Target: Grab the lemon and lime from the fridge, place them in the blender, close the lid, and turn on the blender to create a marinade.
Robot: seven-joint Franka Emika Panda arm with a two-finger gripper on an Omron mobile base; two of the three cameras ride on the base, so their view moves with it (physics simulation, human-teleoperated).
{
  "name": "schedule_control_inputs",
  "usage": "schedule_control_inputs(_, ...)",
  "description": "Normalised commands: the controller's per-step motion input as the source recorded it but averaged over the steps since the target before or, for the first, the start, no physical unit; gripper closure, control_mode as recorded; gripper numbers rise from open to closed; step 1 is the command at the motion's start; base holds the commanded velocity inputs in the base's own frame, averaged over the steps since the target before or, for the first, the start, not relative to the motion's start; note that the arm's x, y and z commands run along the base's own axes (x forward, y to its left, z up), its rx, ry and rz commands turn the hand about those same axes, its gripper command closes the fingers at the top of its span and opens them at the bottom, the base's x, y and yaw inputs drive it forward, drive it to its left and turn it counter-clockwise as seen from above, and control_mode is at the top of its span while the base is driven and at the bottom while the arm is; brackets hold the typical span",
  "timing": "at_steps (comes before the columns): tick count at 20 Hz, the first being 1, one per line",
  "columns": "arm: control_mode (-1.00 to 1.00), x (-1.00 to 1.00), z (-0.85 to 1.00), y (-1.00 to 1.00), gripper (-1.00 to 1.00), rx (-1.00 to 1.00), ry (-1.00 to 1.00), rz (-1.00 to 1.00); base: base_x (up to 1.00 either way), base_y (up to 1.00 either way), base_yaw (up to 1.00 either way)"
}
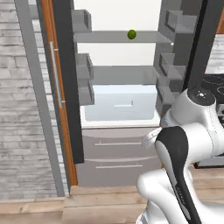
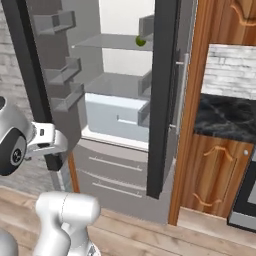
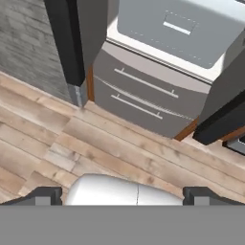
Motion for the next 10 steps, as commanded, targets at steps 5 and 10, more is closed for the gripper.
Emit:
schedule_control_inputs(5, 1.00, 0.00, 0.00, 0.00, -1.00, 0.00, 0.00, 0.00, 0.61, 0.23, -0.28)
schedule_control_inputs(10, 1.00, 0.00, 0.00, 0.00, -1.00, 0.00, 0.00, 0.00, 0.57, 0.01, -0.21)
